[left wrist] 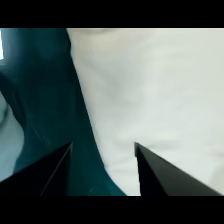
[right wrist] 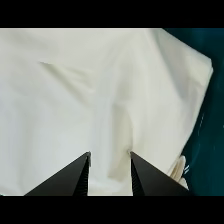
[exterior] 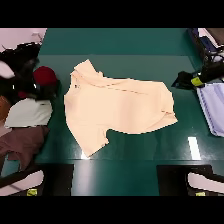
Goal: Fold the shirts.
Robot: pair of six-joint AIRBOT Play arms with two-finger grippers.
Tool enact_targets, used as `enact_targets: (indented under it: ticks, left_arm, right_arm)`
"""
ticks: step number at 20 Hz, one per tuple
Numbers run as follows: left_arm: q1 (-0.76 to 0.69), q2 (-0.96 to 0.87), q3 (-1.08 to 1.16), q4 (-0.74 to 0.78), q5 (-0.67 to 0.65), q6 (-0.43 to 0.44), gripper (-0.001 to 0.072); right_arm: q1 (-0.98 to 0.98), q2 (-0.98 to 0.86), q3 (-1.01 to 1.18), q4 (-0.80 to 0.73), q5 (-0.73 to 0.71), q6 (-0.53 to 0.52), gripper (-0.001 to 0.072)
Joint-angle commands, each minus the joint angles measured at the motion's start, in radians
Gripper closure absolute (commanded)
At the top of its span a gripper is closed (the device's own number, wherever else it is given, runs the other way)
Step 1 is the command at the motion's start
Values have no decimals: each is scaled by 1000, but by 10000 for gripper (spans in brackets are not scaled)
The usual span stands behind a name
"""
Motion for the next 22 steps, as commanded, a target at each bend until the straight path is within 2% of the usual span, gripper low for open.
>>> enact_targets:
  ticks: [1,6,7,11,12,13,14,16,18,20,22]
  left_arm:
    - [1,141,-314,-43,81,-13,246]
    - [1,150,-461,-150,226,-9,246]
    - [-1,149,-469,-183,246,15,246]
    - [-115,147,-473,-217,350,41,248]
    - [-143,147,-472,-217,377,41,362]
    - [-154,147,-470,-217,390,40,560]
    - [-153,147,-462,-217,389,29,677]
    - [-153,147,-425,-216,352,15,680]
    - [-153,147,-370,-216,299,16,680]
    - [-153,147,-322,-217,281,16,680]
    - [-153,147,-300,-217,288,16,680]
  right_arm:
    - [-18,130,-149,3,-50,-6,407]
    - [-21,237,-245,3,-71,-6,407]
    - [-21,250,-257,3,-71,-6,407]
    - [-21,288,-285,3,-67,-6,408]
    - [-22,291,-284,3,-62,-6,407]
    - [-28,290,-285,2,-41,-6,407]
    - [-45,285,-286,-1,-5,-6,407]
    - [-106,272,-317,-2,53,-6,406]
    - [-185,278,-407,-6,52,-7,392]
    - [-267,277,-520,-5,31,-7,224]
    - [-329,263,-623,24,-10,-8,227]
